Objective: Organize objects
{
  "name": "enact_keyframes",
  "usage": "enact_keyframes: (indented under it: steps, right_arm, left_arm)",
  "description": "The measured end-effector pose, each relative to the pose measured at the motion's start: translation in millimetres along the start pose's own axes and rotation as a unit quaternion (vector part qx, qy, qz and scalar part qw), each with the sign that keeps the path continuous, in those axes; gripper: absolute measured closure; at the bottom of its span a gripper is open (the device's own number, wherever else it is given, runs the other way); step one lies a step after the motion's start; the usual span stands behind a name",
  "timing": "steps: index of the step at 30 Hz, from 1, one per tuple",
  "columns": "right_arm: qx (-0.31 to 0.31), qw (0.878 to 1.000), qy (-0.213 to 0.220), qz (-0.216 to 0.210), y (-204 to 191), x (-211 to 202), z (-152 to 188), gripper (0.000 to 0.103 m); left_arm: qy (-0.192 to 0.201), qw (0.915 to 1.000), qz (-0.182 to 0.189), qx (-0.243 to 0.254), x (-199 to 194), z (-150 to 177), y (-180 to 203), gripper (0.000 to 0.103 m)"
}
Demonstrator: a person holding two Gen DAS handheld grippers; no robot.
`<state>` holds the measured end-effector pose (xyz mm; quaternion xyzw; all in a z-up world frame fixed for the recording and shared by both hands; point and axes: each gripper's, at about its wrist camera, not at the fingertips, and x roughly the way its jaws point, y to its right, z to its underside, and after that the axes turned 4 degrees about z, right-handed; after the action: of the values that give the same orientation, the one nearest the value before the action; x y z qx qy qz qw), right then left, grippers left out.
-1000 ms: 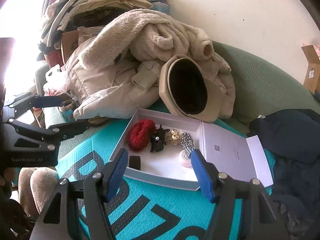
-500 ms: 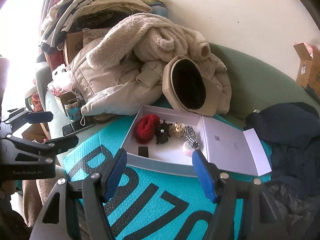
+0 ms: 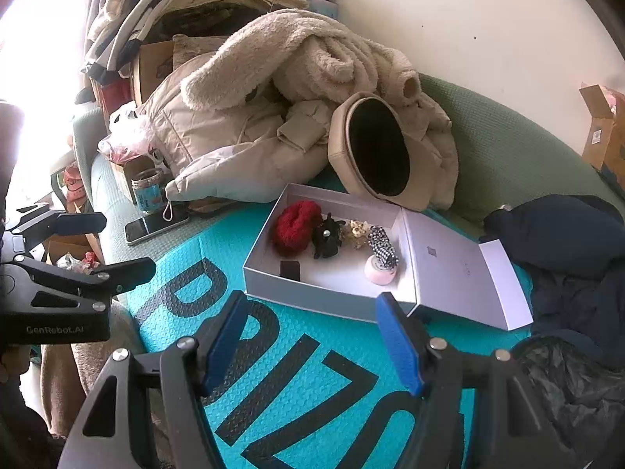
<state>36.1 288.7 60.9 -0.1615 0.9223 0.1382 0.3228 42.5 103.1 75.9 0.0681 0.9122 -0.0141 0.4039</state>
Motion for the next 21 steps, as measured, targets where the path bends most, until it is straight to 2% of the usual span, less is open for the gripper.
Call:
enact_keyframes:
  steps: [16,21]
  right_arm:
    - [-0.011,1.000,-0.008,-0.004,-6,10,-2,0.035]
    - [-0.013,1.000,-0.012,-0.002,-5,11,-3,0.035]
  left_arm:
    - [-0.020,0.9997,-0.011,-0.004,9,0,-8,0.020]
    - [-0.027,0.9993,-0.026,-0.005,10,1,-9,0.020]
